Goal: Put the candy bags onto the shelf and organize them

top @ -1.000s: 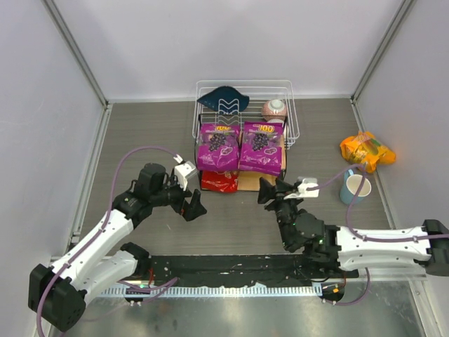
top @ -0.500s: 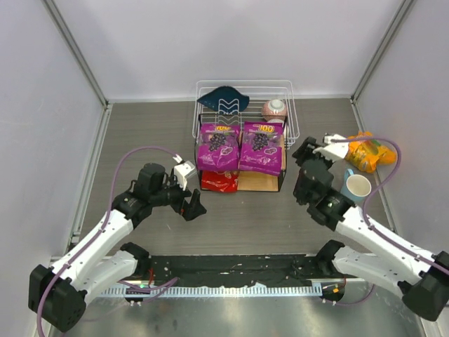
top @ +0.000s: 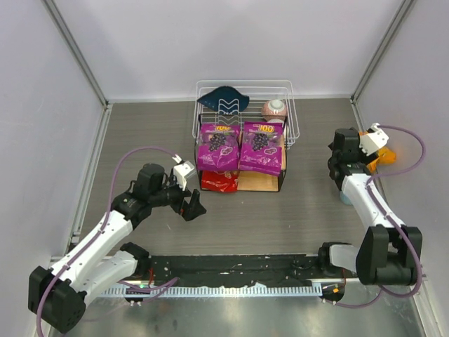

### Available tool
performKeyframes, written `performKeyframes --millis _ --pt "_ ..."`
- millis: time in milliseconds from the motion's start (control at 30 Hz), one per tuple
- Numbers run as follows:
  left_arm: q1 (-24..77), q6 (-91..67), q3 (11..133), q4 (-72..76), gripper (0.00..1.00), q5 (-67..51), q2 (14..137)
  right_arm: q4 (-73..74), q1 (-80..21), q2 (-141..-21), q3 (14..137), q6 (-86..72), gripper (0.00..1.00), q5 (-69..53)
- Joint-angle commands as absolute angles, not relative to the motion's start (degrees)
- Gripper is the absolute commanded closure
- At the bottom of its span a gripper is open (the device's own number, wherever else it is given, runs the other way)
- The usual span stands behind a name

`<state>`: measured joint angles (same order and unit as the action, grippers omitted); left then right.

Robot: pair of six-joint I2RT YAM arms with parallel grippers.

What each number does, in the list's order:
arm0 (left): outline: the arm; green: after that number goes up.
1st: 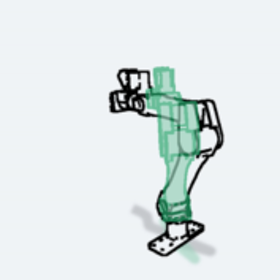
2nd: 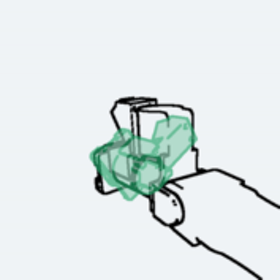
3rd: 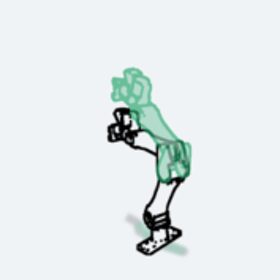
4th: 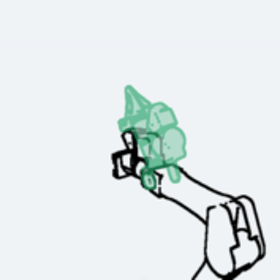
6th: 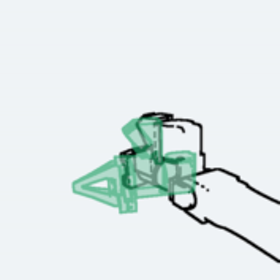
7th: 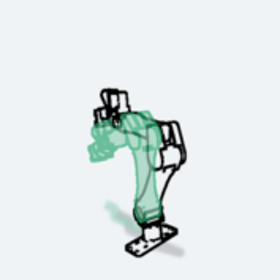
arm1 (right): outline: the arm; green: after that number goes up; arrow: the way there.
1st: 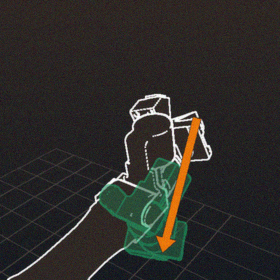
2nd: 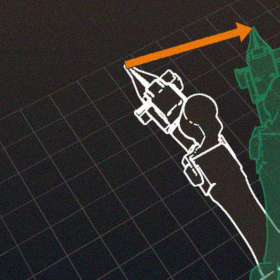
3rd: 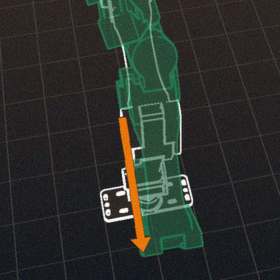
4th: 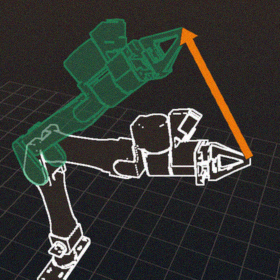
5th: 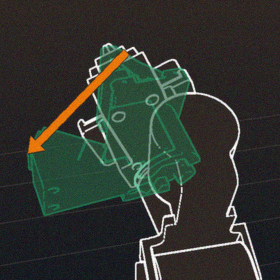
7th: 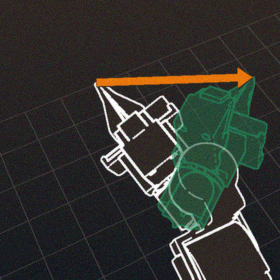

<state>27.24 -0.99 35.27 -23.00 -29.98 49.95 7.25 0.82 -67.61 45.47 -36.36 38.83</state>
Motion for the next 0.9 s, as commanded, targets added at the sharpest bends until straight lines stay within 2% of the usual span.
performKeyframes --millis 0,233,533,867 --pt "27.07 -0.26 34.98 -22.06 0.00 -30.15 48.43 8.35 4.13 -70.83 46.76 -40.95 0.24 40.42" --pt "26.98 -0.26 35.16 -22.06 0.01 -30.67 49.13 6.77 7.82 -77.69 49.83 -38.59 0.18 45.35" --pt "26.90 -0.26 35.33 -22.06 0.00 -30.32 49.57 3.17 15.20 -83.93 52.82 -36.65 0.17 41.22" --pt "26.98 -0.26 35.33 -22.06 0.00 -30.15 49.75 -4.12 18.10 -89.29 53.96 -32.35 0.17 38.50"
